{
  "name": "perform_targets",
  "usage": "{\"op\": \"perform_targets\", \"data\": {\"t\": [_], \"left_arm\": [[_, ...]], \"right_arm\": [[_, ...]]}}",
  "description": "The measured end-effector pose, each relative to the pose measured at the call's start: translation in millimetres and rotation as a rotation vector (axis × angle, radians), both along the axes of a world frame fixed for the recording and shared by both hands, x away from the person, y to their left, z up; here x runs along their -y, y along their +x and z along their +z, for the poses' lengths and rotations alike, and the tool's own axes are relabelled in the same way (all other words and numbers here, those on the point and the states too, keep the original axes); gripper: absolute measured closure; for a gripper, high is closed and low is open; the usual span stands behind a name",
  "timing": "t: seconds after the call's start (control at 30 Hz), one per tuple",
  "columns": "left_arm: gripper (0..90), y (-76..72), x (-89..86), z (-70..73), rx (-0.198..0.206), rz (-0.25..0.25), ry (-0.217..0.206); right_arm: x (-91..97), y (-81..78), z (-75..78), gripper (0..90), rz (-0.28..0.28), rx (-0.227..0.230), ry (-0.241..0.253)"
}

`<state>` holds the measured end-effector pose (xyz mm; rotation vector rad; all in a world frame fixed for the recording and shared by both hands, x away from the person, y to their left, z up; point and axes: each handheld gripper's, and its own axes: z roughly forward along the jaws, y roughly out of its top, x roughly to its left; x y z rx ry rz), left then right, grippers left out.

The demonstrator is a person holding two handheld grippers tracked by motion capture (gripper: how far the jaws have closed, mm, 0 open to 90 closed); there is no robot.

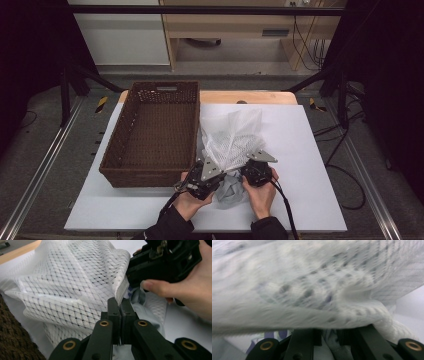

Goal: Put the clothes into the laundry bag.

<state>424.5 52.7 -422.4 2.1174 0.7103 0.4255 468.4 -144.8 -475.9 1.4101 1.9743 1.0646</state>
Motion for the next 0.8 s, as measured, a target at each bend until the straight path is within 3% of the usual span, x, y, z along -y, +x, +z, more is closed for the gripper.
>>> {"op": "perform_targets", "data": {"t": [0.17, 0.27, 0.43, 0.53, 0.67, 0.73, 0.8], "left_arm": [[88.5, 8.5, -3.1, -9.3, -0.033, 0.023, -0.005], [88.5, 11.0, -3.3, -12.4, -0.033, 0.032, 0.000], [88.4, 11.7, -1.9, -16.0, -0.035, 0.036, 0.003], [88.4, 10.1, -0.8, -15.7, -0.026, 0.036, 0.008], [88.4, 10.1, -1.4, -14.3, -0.028, 0.032, -0.002], [88.4, 10.1, -1.5, -14.3, -0.031, 0.029, -0.006], [88.4, 9.3, -0.9, -13.9, -0.032, 0.025, -0.005]], "right_arm": [[5.6, -10.0, 10.0, 65.5, 0.092, 0.000, -0.028], [10.9, -21.6, 21.4, 56.4, 0.178, -0.015, -0.005], [21.1, -38.9, 34.1, 40.2, 0.267, -0.018, 0.029], [18.6, -47.8, 34.2, 35.5, 0.324, -0.015, 0.007], [4.8, -45.4, 27.5, 39.0, 0.368, -0.033, -0.018], [-3.5, -39.1, 18.8, 49.2, 0.375, -0.051, -0.050], [-11.0, -33.2, 9.1, 66.1, 0.350, -0.075, -0.092]]}}
